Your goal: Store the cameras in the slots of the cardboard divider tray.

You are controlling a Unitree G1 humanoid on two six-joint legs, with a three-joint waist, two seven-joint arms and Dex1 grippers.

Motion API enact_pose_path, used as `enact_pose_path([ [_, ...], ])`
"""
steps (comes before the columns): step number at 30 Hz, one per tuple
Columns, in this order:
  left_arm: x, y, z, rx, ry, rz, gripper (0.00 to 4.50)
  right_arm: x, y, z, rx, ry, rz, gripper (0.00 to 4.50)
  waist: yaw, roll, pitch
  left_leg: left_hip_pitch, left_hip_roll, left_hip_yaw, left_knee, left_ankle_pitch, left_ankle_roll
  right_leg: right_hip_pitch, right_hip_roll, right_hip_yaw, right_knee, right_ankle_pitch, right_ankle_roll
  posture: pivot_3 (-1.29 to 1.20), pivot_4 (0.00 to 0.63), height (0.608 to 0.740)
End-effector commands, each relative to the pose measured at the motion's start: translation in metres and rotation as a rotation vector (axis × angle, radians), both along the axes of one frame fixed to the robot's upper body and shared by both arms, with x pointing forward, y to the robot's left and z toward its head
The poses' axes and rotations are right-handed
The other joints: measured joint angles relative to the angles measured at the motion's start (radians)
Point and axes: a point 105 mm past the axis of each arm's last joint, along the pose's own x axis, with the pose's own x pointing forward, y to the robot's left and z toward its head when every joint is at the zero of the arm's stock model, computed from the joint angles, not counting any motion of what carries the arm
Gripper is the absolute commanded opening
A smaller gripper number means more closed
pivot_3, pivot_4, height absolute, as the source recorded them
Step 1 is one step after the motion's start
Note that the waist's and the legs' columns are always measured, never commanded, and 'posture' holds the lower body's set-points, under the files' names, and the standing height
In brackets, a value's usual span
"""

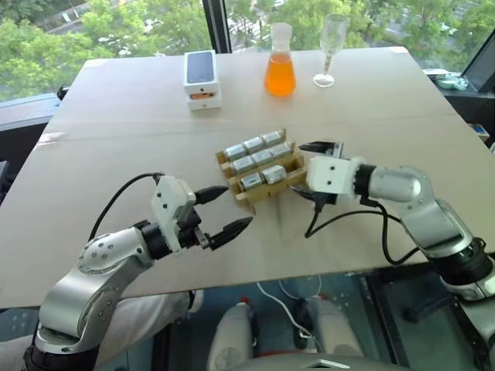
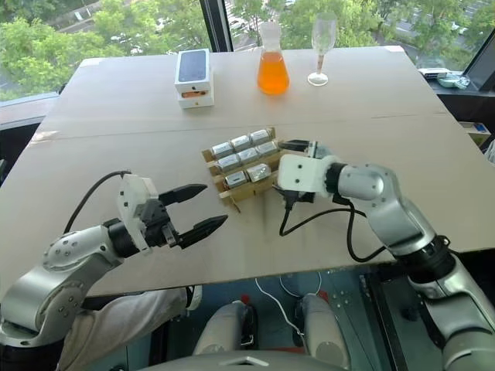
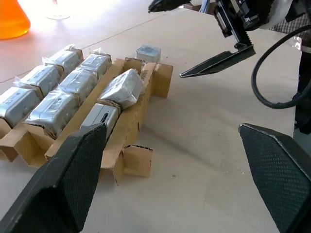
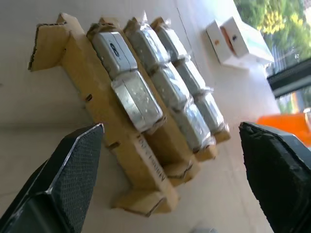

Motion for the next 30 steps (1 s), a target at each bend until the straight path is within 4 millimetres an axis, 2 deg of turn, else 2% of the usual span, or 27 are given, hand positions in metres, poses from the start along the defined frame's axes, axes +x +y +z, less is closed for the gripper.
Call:
enact_pose_path([
  [1,-0.001,-0.002,0.007,0.003,-0.039,-0.012,4.5,0.0,0.012,0.004,-0.073,-0.085,0.066,4.44,0.0,0.0,0.0,0.0,0.0,0.0,0.0,0.0,0.0,0.0,0.0,0.0,0.0,0.0,0.0,0.0,0.15,0.74],
  [8,-0.001,0.0,0.008,0.005,-0.043,-0.005,4.5,0.009,0.026,0.001,-0.181,-0.162,0.12,4.44,0.0,0.0,0.0,-0.001,-0.001,0.0,0.0,0.002,-0.003,0.0,-0.001,0.0,-0.001,0.002,-0.004,0.0,0.15,0.74],
  [12,-0.002,0.0,0.009,0.006,-0.044,-0.005,4.5,0.02,0.036,0.007,-0.182,-0.186,0.11,4.44,-0.002,0.0,0.0,-0.001,0.0,0.001,0.001,0.002,-0.003,0.0,-0.001,0.0,0.0,0.002,-0.004,0.0,0.15,0.74],
  [14,-0.002,0.0,0.009,0.007,-0.045,-0.004,4.5,0.024,0.036,0.006,-0.197,-0.192,0.106,4.44,-0.001,0.0,0.0,0.0,0.0,0.0,0.001,0.002,-0.003,0.0,-0.001,0.0,0.0,0.002,-0.004,0.0,0.15,0.74],
  [17,-0.002,0.001,0.009,0.008,-0.045,0.001,4.5,0.027,0.034,0.003,-0.229,-0.191,0.109,3.63,0.001,0.0,0.0,-0.001,-0.001,0.0,0.001,0.002,-0.003,0.0,-0.002,0.0,0.0,0.002,-0.004,0.0,0.15,0.74],
  [30,-0.003,0.002,0.009,0.008,-0.043,0.006,4.5,0.029,0.026,0.003,-0.303,-0.197,0.158,3.63,-0.001,0.0,0.0,-0.001,0.0,0.001,0.001,0.002,-0.003,0.0,-0.002,0.0,0.0,0.002,-0.004,0.0,0.15,0.74],
])
